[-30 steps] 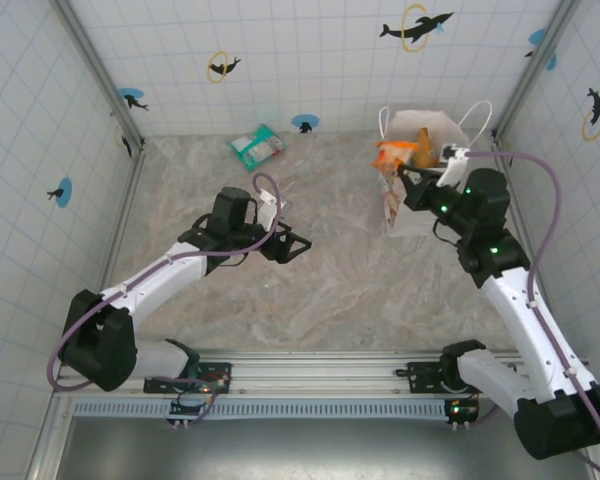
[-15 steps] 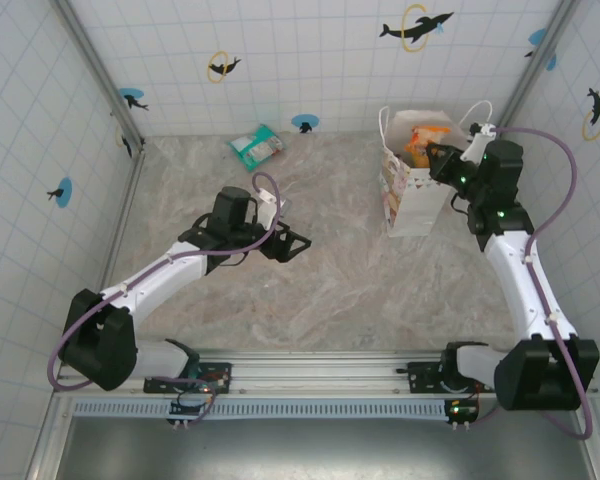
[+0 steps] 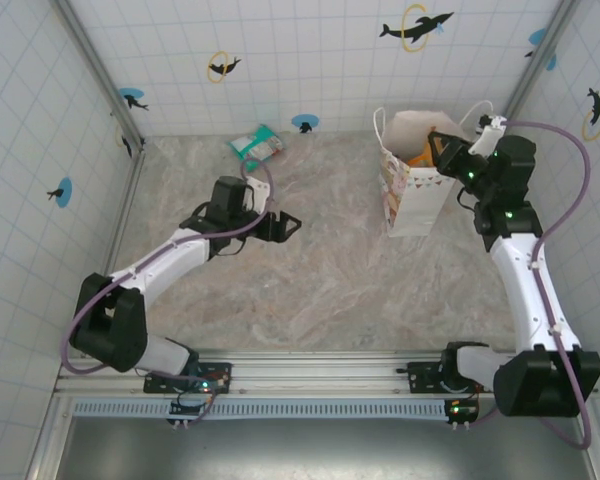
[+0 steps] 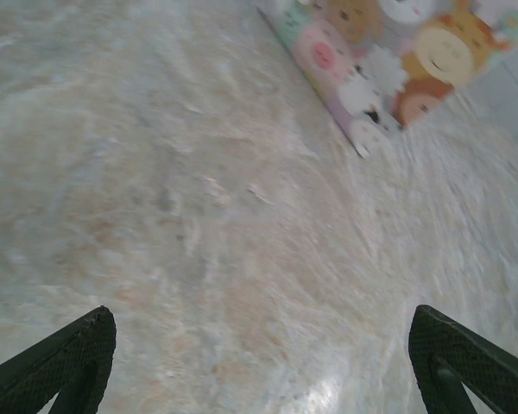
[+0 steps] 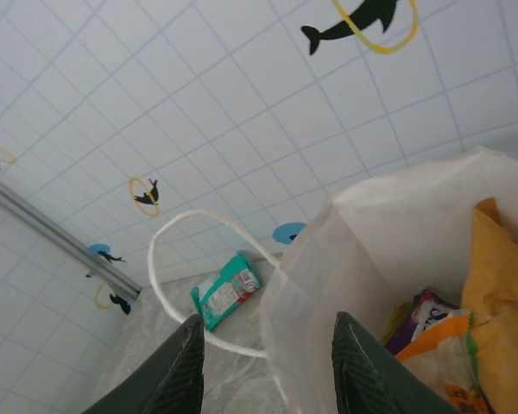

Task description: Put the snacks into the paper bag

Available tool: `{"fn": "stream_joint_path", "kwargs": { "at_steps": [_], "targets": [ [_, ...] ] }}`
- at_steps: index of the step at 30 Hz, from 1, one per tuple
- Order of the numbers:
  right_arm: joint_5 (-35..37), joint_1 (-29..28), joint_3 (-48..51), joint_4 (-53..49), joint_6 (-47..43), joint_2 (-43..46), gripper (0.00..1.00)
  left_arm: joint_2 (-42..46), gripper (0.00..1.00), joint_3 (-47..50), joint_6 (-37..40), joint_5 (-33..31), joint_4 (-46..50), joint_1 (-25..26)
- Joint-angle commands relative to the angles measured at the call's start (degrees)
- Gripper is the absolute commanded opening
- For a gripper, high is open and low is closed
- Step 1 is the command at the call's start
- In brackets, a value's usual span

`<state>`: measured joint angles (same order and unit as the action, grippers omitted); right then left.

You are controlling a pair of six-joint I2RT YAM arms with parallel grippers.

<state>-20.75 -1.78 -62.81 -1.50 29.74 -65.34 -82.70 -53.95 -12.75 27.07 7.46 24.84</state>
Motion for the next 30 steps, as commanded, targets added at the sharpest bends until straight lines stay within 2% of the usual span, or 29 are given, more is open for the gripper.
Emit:
{"fn": "stream_joint_path", "kwargs": {
  "at_steps": [1, 8, 13, 17, 23, 30],
  "targets": [
    [-2.01, -3.18, 2.21, 0.11, -1.05, 2.98, 0.42, -1.94, 0.89, -4.21, -5.18, -2.87, 0.80, -4.31],
    [5.94, -16.82, 6.05, -2.72, -5.46, 5.00, 0.42, -7.03, 0.85, -8.10, -6.42, -3.61, 0.20, -9.06],
    [11.52, -25.88, 8.73, -0.84, -7.07, 3.91, 0.42, -10.43, 0.81, -10.84, -7.06, -5.93, -0.31, -10.81],
    [19.66, -33.19, 9.97, 0.09, -9.34, 1.65, 0.42, -13.45, 0.80, -13.37, -7.55, -7.33, -0.50, -11.94],
    [26.48, -40.09, 11.97, 5.40, -10.48, -3.37, 0.43, -17.92, 0.80, -16.55, -7.85, -7.30, -1.30, -13.45],
    [35.28, -45.03, 13.73, 14.16, -11.80, -10.10, 0.45, -22.64, 0.79, -19.73, -9.19, -6.57, -1.89, -15.56]
  ]
}}
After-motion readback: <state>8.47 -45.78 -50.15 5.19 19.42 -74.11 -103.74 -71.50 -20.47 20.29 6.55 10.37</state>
